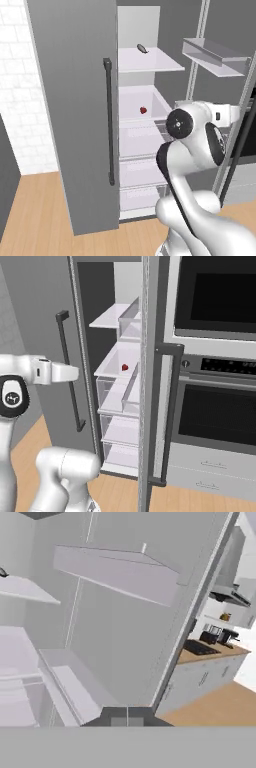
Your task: Take the strawberry from the fridge and place it on top of the pancake, located on the dining counter.
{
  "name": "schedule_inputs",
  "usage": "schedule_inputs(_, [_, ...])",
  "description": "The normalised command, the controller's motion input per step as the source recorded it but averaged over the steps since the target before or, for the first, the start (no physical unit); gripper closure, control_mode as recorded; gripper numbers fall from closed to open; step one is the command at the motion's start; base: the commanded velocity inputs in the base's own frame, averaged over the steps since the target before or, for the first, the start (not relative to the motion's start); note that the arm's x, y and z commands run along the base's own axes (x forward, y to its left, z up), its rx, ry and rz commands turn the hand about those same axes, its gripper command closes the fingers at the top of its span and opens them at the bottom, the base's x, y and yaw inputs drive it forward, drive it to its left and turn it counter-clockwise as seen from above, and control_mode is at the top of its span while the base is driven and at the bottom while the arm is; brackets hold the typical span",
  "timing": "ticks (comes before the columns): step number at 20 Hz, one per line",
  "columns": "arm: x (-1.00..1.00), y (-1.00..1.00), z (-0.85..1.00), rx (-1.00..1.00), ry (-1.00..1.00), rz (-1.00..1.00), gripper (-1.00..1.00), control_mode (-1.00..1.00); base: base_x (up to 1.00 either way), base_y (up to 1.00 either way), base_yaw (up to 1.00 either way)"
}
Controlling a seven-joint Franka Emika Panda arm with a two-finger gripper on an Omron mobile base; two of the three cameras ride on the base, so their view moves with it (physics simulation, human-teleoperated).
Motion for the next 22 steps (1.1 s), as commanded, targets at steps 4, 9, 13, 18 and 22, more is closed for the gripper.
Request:
schedule_inputs(4, [-0.53,0.45,0.31,0.12,0.2,0.25,1.0,-1.0,0.0,0.0,0.0])
schedule_inputs(9, [-0.46,0.03,0.27,0.33,0.18,0.07,1.0,-1.0,0.0,0.0,0.0])
schedule_inputs(13, [-0.36,0.01,0.26,0.47,0.22,0.01,1.0,-1.0,0.0,0.0,0.0])
schedule_inputs(18, [-0.25,0.0,0.21,0.23,0.19,0.13,1.0,-1.0,0.0,0.0,0.0])
schedule_inputs(22, [-0.21,0.38,-0.13,0.0,0.06,0.19,-1.0,-1.0,0.0,0.0,0.0])
